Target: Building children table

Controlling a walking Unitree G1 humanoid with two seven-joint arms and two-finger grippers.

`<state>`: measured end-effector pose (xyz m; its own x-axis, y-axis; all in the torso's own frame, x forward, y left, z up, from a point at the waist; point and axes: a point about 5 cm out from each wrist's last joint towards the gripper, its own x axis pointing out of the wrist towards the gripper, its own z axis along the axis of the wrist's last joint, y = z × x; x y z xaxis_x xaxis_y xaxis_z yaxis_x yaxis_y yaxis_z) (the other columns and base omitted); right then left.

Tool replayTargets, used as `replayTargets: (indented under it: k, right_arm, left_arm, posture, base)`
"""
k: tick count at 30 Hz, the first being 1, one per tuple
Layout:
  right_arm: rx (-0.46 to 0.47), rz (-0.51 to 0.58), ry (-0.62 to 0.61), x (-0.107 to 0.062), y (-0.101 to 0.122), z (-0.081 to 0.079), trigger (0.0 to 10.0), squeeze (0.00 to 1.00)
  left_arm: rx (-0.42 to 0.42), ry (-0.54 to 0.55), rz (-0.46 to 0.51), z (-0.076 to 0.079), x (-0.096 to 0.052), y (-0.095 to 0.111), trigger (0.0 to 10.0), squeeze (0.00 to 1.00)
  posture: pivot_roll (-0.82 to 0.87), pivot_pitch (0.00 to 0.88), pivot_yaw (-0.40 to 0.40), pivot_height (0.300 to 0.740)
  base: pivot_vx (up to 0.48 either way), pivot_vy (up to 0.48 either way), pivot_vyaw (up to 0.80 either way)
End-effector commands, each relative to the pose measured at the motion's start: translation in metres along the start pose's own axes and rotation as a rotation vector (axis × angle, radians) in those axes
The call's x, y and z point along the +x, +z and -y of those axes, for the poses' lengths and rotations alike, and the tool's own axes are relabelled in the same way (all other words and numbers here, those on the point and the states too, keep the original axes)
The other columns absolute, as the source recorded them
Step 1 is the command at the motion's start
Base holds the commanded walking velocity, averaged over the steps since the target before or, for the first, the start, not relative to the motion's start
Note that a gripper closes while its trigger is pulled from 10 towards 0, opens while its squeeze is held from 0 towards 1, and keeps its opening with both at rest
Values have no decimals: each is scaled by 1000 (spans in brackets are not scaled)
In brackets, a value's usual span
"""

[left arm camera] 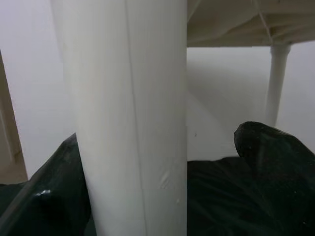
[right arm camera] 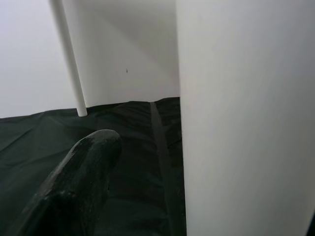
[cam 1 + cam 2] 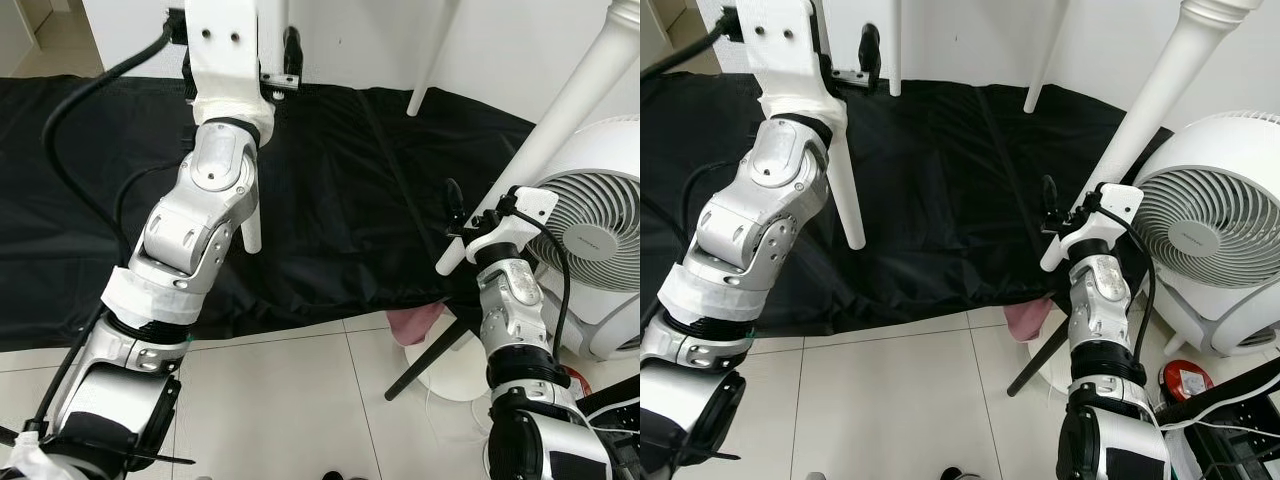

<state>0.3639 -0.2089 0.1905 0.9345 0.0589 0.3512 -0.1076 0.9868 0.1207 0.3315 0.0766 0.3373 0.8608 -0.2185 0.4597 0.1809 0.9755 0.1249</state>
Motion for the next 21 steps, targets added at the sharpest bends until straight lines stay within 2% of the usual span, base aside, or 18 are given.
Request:
replayTargets:
  k: [1, 3, 4, 5, 6, 9, 12, 13, 16, 18, 19, 20, 21]
  right_arm:
    - [54, -125, 98, -7, -30, -28, 10000, 0]
    - [66, -116, 94, -6, -29, -28, 10000, 0]
    - [77, -106, 89, -5, -27, -27, 10000, 0]
    - [91, -94, 79, -4, -24, -26, 10000, 0]
    - [91, -94, 79, -4, -24, -26, 10000, 0]
    - [89, -82, 74, -3, -21, -25, 10000, 0]
    - [86, -80, 75, -2, -21, -25, 10000, 0]
    - [89, -82, 76, -2, -21, -25, 10000, 0]
    - [92, -84, 78, -3, -22, -26, 10000, 0]
    - [92, -85, 84, -3, -23, -28, 10000, 0]
    - [94, -86, 95, -2, -23, -31, 10000, 0]
    - [94, -86, 95, -2, -23, -31, 10000, 0]
    - [94, -87, 105, -2, -24, -33, 10000, 0]
  left_arm:
    - [47, -443, -137, 40, -12, -30, 10000, 0]
    - [80, -434, -138, 38, -11, -31, 10000, 0]
    - [94, -401, -140, 33, -8, -29, 10000, 0]
    - [144, -351, -138, 22, -2, -26, 10000, 0]
    - [144, -351, -138, 22, -2, -26, 10000, 0]
    - [247, -227, -142, -7, 7, -18, 10000, 0]
    - [396, -98, -129, -38, 11, -8, 10000, 0]
    - [406, -75, -124, -44, 11, -5, 10000, 0]
    - [397, -66, -123, -48, 10, -3, 10000, 0]
    - [390, -101, -111, -40, 6, -2, 10000, 0]
    - [314, -155, -121, -29, 2, -5, 10000, 0]
    - [314, -155, -121, -29, 2, -5, 10000, 0]
    - [254, -191, -128, -22, -2, -9, 10000, 0]
  posture:
    - [146, 112, -38, 740]
    - [147, 110, -38, 740]
    - [145, 107, -37, 740]
    - [143, 104, -35, 740]
    - [143, 104, -35, 740]
    - [143, 104, -35, 740]
    - [142, 105, -32, 740]
    - [146, 106, -34, 740]
    - [146, 106, -34, 740]
    - [151, 109, -41, 740]
    - [153, 110, -43, 740]
    - [153, 110, -43, 740]
    - [153, 110, -43, 740]
  base:
    - [0, 0, 0]
    - [0, 0, 0]
    - [0, 0, 0]
    - [0, 0, 0]
    - [0, 0, 0]
    - [0, 0, 0]
    - [0, 0, 0]
    - [0, 0, 0]
    - [0, 0, 0]
    - [0, 0, 0]
    - [0, 0, 0]
    - [0, 0, 0]
    - [0, 0, 0]
